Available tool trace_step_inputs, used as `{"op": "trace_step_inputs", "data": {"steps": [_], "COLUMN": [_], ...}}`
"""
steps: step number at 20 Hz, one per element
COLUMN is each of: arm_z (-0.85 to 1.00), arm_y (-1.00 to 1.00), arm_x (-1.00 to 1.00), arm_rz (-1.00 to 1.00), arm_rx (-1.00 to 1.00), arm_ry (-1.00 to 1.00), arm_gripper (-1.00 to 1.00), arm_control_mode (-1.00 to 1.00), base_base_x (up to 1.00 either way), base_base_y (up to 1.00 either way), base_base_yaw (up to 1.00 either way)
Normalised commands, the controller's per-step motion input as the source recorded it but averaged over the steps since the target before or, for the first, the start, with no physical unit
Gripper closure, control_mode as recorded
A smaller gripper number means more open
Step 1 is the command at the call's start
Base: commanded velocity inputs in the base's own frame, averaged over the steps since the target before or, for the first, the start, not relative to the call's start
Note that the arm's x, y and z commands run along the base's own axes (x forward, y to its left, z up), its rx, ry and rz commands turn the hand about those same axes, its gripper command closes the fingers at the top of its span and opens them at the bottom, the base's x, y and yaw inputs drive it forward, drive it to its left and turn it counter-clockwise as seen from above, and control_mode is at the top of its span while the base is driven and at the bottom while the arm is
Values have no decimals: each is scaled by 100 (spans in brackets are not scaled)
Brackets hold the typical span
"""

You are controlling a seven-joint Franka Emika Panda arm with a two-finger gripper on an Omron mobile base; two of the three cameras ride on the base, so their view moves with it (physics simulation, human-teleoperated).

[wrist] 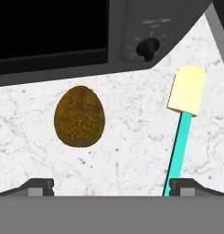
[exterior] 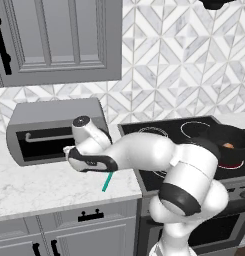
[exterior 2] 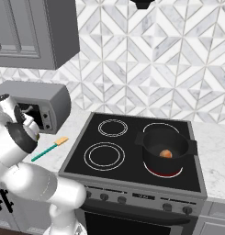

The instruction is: Put the onion and avocado in the pot. Retrieve the spatula and lightly stir the vegetables in the pot.

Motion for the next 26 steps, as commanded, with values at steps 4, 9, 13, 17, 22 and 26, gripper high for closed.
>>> {"op": "trace_step_inputs", "data": {"steps": [4,9,13,17,22,26], "arm_z": [-13,-18,-22,-15,-18,-21], "arm_y": [0,0,2,11,4,10], "arm_x": [8,10,6,9,13,14], "arm_rz": [-1,-1,0,-1,-2,-1], "arm_rx": [0,0,0,0,0,0], "arm_ry": [0,0,0,0,0,0], "arm_gripper": [-100,-100,-100,-100,-100,-100], "arm_control_mode": [-100,-100,-100,-100,-100,-100], "base_base_x": [0,0,0,0,0,0], "base_base_y": [0,0,0,0,0,0], "base_base_yaw": [0,0,0,0,0,0]}}
